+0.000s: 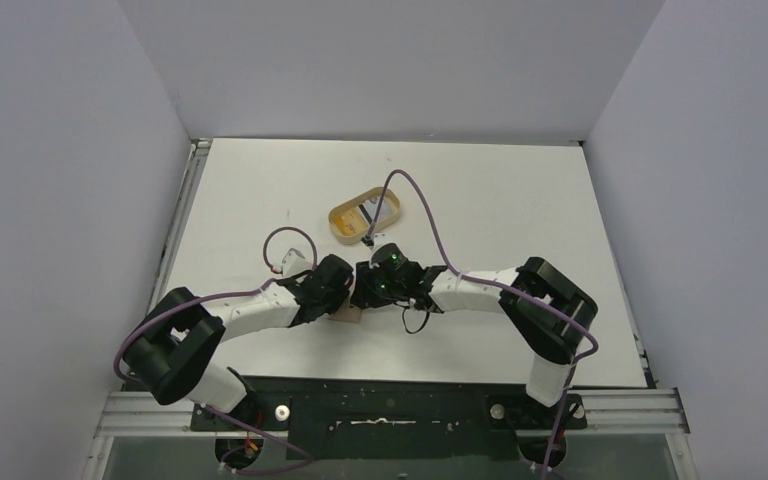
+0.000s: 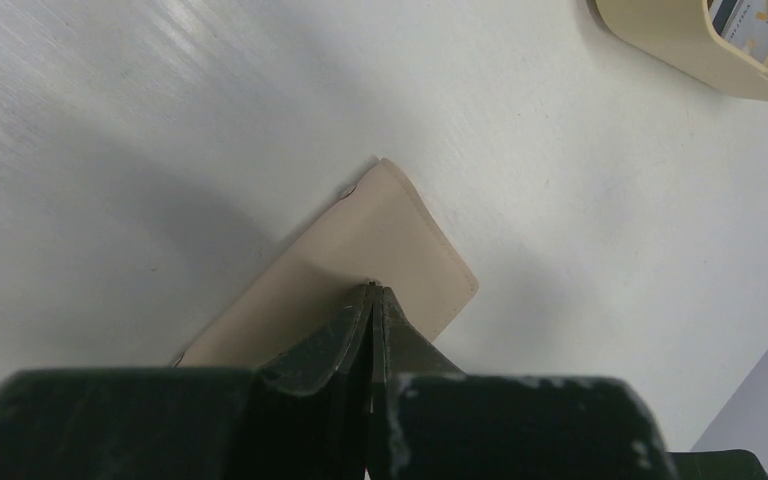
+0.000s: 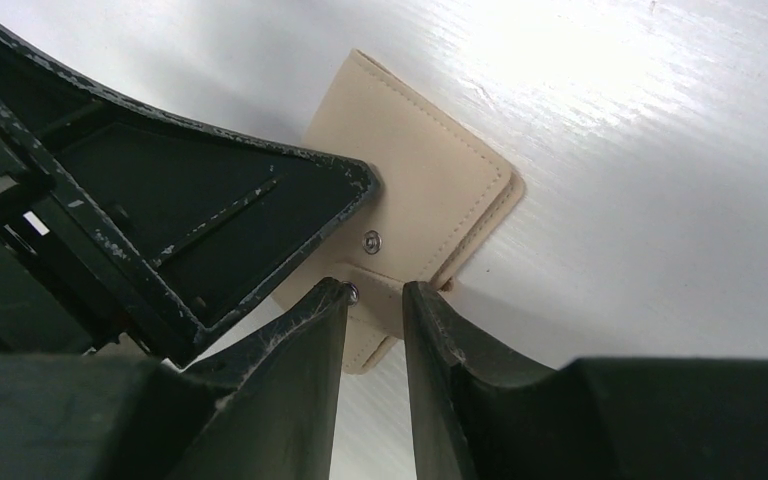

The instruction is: Take the credit cards out of the card holder

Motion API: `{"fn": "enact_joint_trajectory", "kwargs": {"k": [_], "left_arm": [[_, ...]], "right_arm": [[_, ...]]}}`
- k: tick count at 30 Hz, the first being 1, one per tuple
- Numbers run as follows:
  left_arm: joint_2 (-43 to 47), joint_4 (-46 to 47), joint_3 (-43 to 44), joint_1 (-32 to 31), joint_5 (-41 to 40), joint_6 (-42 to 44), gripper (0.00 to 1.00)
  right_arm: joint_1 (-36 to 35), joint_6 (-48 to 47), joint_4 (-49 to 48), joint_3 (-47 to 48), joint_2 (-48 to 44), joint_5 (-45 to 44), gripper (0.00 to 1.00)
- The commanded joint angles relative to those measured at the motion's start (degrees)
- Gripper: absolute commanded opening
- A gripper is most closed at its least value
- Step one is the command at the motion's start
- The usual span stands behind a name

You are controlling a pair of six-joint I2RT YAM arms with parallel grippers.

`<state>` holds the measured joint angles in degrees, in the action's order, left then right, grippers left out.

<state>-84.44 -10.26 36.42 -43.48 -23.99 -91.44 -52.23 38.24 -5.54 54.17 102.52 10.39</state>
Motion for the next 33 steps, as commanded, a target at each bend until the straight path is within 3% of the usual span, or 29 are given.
{"fn": "enact_joint_trajectory", "kwargs": {"k": [1, 8, 13, 24, 28, 33], "left_arm": [[-0.51, -6.08, -2.05, -0.67, 0.87, 0.53, 0.00], [-0.41, -6.15, -2.06, -0.64, 0.87, 0.53, 0.00], [-0.35, -6.18, -2.06, -0.64, 0.87, 0.51, 0.00], [-0.67, -6.19, -1.89, -0.72, 0.98, 0.56, 0.00], [-0.74, -6.17, -1.90, -0.68, 1.05, 0.55, 0.00], [-0.72, -6.23, -2.05, -0.72, 1.05, 0.51, 0.00]], "right_arm": [[-0.40, -0.82, -3.73, -1.27, -3.81, -0.32, 0.30], [-0.33, -3.33, -1.90, -1.92, -5.09, -1.30, 0.50], [-0.30, -3.96, -1.89, -2.48, -5.23, -1.60, 0.48], [-0.24, -3.31, -3.17, -1.75, -4.54, -1.48, 0.34], [-0.29, -3.34, -3.45, 0.09, -3.00, -0.48, 0.33], [-0.22, -2.98, -3.29, 2.60, -1.27, 1.08, 0.43]]}}
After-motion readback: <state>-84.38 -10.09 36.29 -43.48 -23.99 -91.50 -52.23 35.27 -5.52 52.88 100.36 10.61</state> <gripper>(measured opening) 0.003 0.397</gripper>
